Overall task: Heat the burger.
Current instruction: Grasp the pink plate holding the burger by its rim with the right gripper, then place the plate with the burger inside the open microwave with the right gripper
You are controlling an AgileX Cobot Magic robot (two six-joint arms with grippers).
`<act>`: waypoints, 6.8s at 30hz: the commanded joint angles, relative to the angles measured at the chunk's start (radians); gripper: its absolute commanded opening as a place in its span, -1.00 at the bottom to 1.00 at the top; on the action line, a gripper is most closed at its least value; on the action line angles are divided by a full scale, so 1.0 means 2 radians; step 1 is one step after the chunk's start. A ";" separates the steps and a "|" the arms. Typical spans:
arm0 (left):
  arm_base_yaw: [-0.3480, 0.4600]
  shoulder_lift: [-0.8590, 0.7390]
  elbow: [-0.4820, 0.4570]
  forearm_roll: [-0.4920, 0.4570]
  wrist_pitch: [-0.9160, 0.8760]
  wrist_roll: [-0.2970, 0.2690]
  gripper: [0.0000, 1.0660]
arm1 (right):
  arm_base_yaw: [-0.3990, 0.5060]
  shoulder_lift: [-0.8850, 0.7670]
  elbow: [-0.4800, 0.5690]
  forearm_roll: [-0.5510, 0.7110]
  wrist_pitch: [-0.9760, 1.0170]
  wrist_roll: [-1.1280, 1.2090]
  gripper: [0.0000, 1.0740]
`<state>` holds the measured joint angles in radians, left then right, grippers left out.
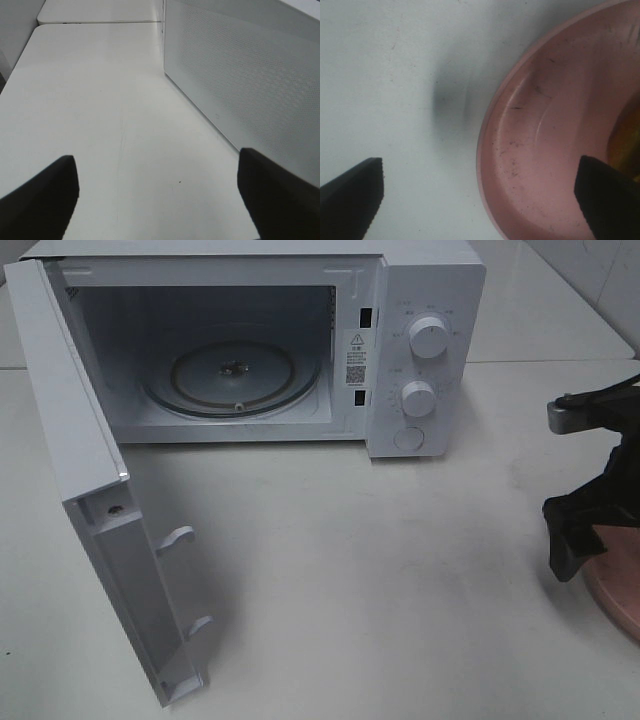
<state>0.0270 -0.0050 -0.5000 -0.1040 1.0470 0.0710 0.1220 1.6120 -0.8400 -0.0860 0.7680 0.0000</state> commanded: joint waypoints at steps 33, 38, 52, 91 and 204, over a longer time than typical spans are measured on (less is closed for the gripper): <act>0.001 -0.013 0.002 0.000 -0.005 -0.001 0.53 | -0.032 0.119 -0.001 -0.004 -0.062 0.003 0.09; 0.001 -0.013 0.002 0.000 -0.005 -0.001 0.53 | -0.032 0.126 -0.001 -0.011 -0.062 0.022 -0.52; 0.001 -0.013 0.002 0.000 -0.005 -0.001 0.53 | -0.030 0.124 -0.001 -0.018 -0.036 0.034 -1.00; 0.001 -0.013 0.002 0.000 -0.005 -0.001 0.53 | 0.127 0.068 -0.001 -0.249 0.102 0.249 -1.00; 0.001 -0.013 0.002 0.000 -0.005 -0.001 0.53 | 0.471 -0.067 0.040 -0.325 -0.080 -0.232 -1.00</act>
<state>0.0270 -0.0050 -0.5000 -0.1030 1.0470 0.0710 1.1090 1.4850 -0.7530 -0.7080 0.6470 -0.3910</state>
